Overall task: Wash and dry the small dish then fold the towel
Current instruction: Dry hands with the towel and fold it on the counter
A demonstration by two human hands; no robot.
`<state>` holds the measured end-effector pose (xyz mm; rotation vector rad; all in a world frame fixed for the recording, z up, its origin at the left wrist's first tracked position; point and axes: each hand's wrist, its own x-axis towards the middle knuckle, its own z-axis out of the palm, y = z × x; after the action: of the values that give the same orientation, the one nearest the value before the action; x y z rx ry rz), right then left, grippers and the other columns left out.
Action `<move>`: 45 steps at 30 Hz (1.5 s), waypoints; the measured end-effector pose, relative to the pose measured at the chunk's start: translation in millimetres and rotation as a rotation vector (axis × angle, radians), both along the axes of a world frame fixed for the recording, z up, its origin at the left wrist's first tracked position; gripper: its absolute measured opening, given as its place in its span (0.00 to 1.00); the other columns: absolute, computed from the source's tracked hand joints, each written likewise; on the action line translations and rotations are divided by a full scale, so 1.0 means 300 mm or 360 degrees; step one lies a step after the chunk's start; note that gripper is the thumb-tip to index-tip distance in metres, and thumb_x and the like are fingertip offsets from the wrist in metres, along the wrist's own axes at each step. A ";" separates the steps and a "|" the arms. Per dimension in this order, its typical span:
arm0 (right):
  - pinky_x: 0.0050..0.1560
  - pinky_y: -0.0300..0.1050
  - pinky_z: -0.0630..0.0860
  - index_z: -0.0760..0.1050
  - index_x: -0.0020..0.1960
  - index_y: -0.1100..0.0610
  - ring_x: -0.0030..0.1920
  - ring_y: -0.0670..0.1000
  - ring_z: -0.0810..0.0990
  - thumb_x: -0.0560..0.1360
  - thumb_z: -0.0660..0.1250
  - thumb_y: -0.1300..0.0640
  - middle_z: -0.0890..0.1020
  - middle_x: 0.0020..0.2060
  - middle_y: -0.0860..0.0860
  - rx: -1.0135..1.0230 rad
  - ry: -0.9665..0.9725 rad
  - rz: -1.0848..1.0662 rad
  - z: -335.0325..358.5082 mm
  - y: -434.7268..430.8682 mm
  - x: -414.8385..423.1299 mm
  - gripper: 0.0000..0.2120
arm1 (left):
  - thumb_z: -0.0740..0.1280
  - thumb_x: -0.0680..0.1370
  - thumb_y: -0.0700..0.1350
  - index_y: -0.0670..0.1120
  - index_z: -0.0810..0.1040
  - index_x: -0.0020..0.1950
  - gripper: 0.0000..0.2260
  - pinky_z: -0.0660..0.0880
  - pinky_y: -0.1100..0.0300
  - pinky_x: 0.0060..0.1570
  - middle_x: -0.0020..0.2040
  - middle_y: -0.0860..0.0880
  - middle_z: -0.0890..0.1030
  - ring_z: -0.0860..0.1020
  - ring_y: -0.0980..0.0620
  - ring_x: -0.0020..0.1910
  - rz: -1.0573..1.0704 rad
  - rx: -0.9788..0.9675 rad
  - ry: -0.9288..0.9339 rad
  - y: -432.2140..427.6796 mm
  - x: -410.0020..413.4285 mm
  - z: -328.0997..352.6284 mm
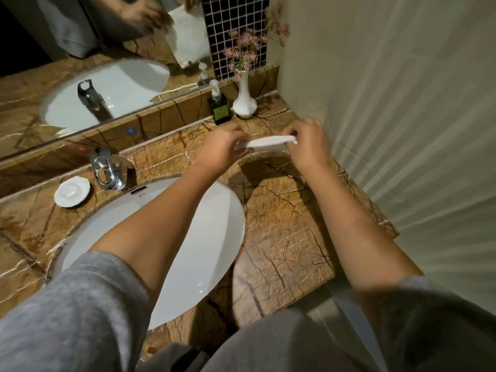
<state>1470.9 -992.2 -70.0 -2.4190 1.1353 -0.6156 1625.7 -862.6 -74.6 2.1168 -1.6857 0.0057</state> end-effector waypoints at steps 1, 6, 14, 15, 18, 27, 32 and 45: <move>0.48 0.51 0.75 0.81 0.47 0.53 0.56 0.55 0.74 0.73 0.68 0.65 0.79 0.50 0.54 -0.0017 -0.0037 -0.0016 -0.009 0.000 -0.005 0.08 | 0.72 0.74 0.42 0.43 0.82 0.55 0.11 0.71 0.61 0.43 0.50 0.45 0.80 0.77 0.48 0.48 -0.0027 -0.0011 -0.0025 0.005 -0.008 -0.001; 0.56 0.51 0.74 0.80 0.49 0.54 0.61 0.55 0.72 0.73 0.65 0.70 0.79 0.57 0.54 -0.0009 0.0154 -0.0040 -0.159 0.027 -0.099 0.13 | 0.70 0.75 0.42 0.42 0.81 0.55 0.10 0.75 0.52 0.49 0.52 0.43 0.80 0.77 0.45 0.50 -0.0151 0.0245 0.0070 0.052 -0.137 -0.111; 0.49 0.45 0.70 0.81 0.49 0.57 0.59 0.55 0.72 0.70 0.64 0.71 0.78 0.55 0.55 0.0216 0.0489 -0.0035 -0.379 0.149 -0.330 0.14 | 0.62 0.79 0.45 0.42 0.80 0.52 0.10 0.73 0.51 0.41 0.47 0.43 0.75 0.75 0.43 0.47 -0.0337 0.0675 -0.0002 0.131 -0.340 -0.326; 0.50 0.45 0.70 0.82 0.49 0.57 0.59 0.55 0.72 0.71 0.64 0.71 0.78 0.55 0.55 0.0211 0.0491 -0.0036 -0.385 0.155 -0.338 0.14 | 0.62 0.79 0.46 0.41 0.80 0.49 0.11 0.72 0.52 0.39 0.46 0.42 0.75 0.75 0.43 0.45 -0.0396 0.0632 0.0004 0.138 -0.347 -0.336; 0.53 0.48 0.71 0.82 0.49 0.58 0.60 0.56 0.72 0.72 0.62 0.71 0.80 0.56 0.55 0.0183 0.0473 -0.0075 -0.389 0.154 -0.334 0.15 | 0.63 0.78 0.49 0.40 0.77 0.43 0.12 0.71 0.52 0.39 0.43 0.42 0.74 0.73 0.44 0.40 -0.0600 0.0542 0.0002 0.161 -0.342 -0.349; 0.57 0.52 0.70 0.77 0.54 0.63 0.60 0.59 0.71 0.71 0.62 0.64 0.79 0.56 0.59 0.0159 0.0453 -0.0230 -0.390 0.171 -0.215 0.13 | 0.59 0.81 0.45 0.37 0.77 0.54 0.13 0.73 0.48 0.47 0.51 0.41 0.77 0.73 0.44 0.48 -0.0351 0.0468 0.0187 0.170 -0.371 -0.389; 0.63 0.53 0.67 0.73 0.65 0.58 0.66 0.58 0.68 0.73 0.62 0.62 0.75 0.64 0.57 0.0110 0.0353 0.0030 -0.404 0.172 -0.121 0.20 | 0.59 0.80 0.45 0.39 0.77 0.61 0.15 0.75 0.45 0.53 0.58 0.39 0.78 0.75 0.40 0.57 -0.0195 0.0331 0.0131 0.141 -0.329 -0.390; 0.78 0.52 0.41 0.44 0.78 0.48 0.78 0.51 0.40 0.83 0.44 0.48 0.45 0.79 0.51 -0.0043 0.0704 0.0322 -0.551 0.140 -0.093 0.25 | 0.42 0.81 0.59 0.44 0.38 0.78 0.30 0.40 0.47 0.76 0.79 0.45 0.38 0.35 0.47 0.77 0.0319 0.0770 -0.0077 0.070 -0.304 -0.532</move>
<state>1443.0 -950.2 -235.3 -2.7286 1.0194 -0.0289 1534.5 -841.7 -234.2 2.6497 -1.6132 -0.3237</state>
